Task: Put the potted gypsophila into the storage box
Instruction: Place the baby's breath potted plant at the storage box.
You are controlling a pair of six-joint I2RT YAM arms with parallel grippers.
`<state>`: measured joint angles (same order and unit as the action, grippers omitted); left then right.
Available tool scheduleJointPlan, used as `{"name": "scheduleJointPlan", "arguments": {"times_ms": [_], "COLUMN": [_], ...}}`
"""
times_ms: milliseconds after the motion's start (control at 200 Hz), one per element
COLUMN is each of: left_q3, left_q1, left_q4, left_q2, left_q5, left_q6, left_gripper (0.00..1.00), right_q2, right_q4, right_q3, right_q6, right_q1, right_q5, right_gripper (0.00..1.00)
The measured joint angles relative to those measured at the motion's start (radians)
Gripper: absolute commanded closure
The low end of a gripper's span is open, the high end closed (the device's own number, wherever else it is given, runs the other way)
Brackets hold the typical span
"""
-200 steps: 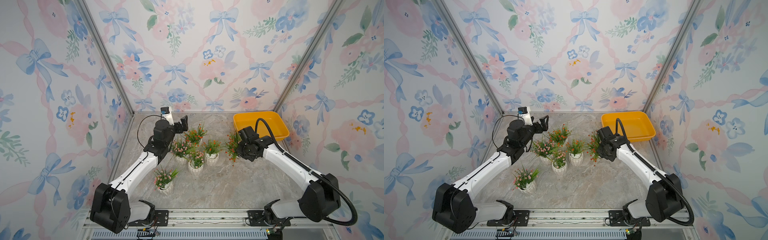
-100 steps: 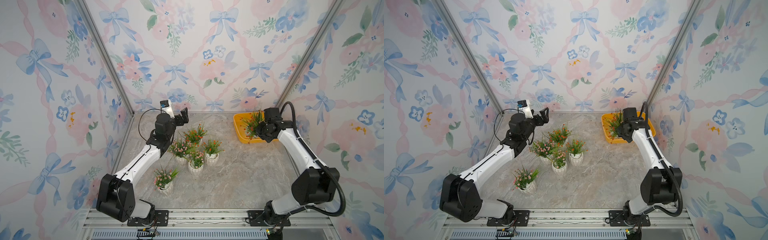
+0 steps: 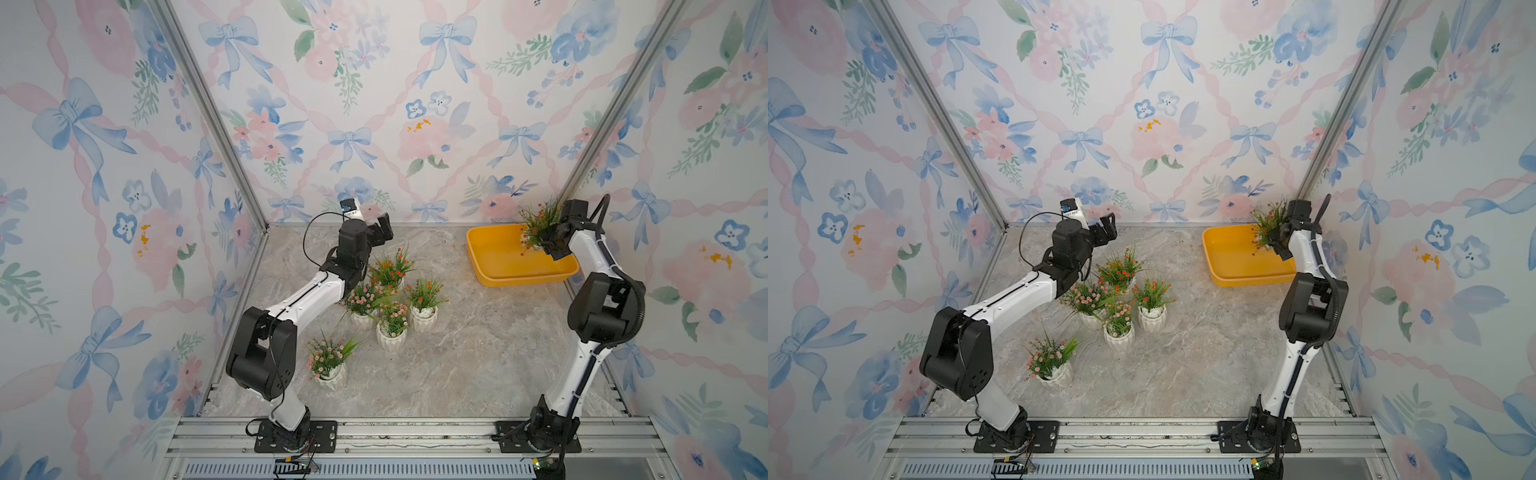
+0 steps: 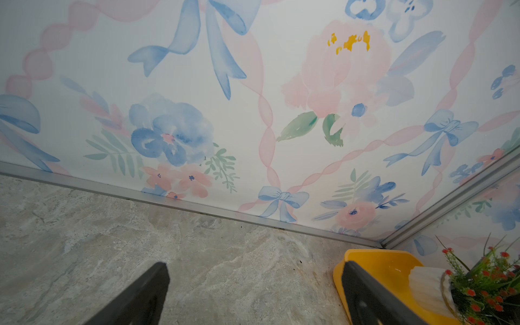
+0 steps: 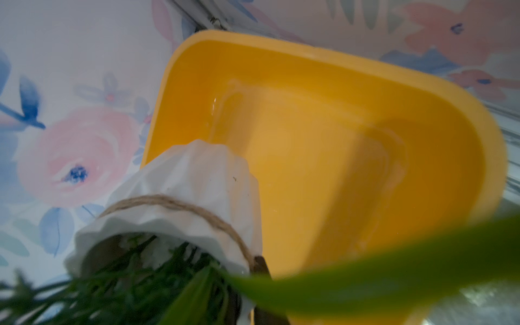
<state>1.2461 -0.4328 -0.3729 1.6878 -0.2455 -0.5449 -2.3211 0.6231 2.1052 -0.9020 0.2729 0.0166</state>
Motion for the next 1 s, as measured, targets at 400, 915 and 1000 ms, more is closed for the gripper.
{"name": "scheduleJointPlan", "arguments": {"times_ms": [400,915,1000], "left_q3": [0.107,0.134,0.133], "left_q1": [-0.033,-0.048,-0.051], "left_q4": [0.001,0.013,0.016], "left_q2": [0.126,0.149,0.148], "left_q5": [-0.082,-0.099,-0.099], "left_q6": [-0.066,-0.085,-0.085], "left_gripper": [0.02,0.02,0.02], "right_q2": [-0.259,-0.265,-0.253], "right_q4": [0.06,-0.041,-0.045], "right_q3": [0.286,0.268,0.246], "right_q6": [-0.092,-0.131,-0.123], "right_q1": [0.066,0.064,0.061], "right_q5": [-0.02,-0.077,-0.076], "right_gripper": [0.91,0.61,0.59]}}
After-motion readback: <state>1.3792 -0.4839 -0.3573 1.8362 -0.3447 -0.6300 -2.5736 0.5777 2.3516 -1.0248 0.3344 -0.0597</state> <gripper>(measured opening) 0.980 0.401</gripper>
